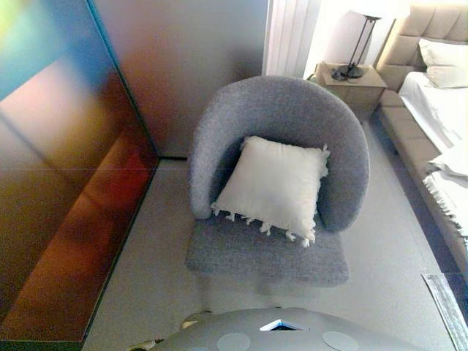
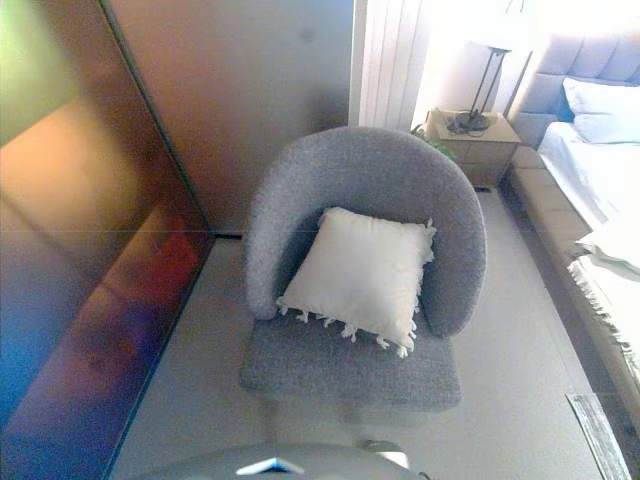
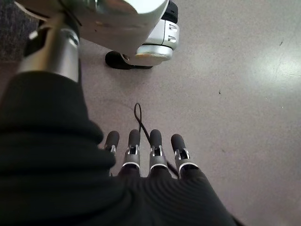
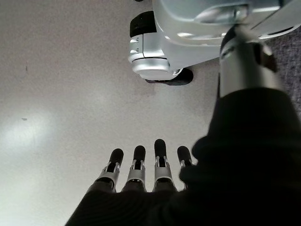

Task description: Pick up the cushion and take it to the sofa

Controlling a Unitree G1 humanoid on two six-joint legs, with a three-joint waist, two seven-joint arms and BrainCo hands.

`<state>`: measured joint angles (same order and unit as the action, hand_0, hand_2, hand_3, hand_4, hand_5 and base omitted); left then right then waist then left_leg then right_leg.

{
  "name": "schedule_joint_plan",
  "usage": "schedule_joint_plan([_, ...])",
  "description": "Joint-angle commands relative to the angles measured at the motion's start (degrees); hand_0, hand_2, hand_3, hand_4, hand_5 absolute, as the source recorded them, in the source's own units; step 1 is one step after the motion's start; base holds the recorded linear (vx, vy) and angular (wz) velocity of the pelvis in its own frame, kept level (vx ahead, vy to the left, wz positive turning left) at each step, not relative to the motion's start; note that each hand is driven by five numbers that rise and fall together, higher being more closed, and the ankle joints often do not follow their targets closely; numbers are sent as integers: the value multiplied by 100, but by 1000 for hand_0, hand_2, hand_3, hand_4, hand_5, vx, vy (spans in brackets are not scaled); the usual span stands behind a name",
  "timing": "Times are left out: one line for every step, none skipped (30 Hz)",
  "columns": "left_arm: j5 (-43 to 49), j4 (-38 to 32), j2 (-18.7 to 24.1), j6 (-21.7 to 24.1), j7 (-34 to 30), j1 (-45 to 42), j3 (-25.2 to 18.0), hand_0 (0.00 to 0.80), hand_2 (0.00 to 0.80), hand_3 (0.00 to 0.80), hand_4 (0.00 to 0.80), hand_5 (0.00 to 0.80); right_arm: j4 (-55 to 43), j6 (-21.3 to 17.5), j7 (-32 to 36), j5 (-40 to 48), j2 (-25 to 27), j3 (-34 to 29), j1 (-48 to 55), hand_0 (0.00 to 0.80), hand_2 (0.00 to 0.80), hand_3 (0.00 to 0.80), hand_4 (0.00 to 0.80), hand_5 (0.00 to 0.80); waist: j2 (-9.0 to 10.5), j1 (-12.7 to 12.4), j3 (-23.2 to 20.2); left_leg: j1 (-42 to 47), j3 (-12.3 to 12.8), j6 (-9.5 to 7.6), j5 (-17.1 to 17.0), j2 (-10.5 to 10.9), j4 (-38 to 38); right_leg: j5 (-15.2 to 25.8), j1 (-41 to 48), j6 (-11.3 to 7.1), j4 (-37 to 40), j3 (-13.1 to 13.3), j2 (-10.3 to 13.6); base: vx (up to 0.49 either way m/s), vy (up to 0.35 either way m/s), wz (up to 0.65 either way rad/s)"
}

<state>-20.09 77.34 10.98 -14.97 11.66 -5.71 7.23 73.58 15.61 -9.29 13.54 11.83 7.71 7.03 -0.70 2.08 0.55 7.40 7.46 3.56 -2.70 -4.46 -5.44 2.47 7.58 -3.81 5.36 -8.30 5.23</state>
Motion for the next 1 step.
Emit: schedule_joint_plan([-379,165,-58,-81,103,446,32,0,0,0,0,0,236,-5,-46,17,-139,157,-532,0,0,0,0,0,206,-119,369,288,-52,-191,777,318,44,-373,164,-126,-36,-46,18,-24,-2,4])
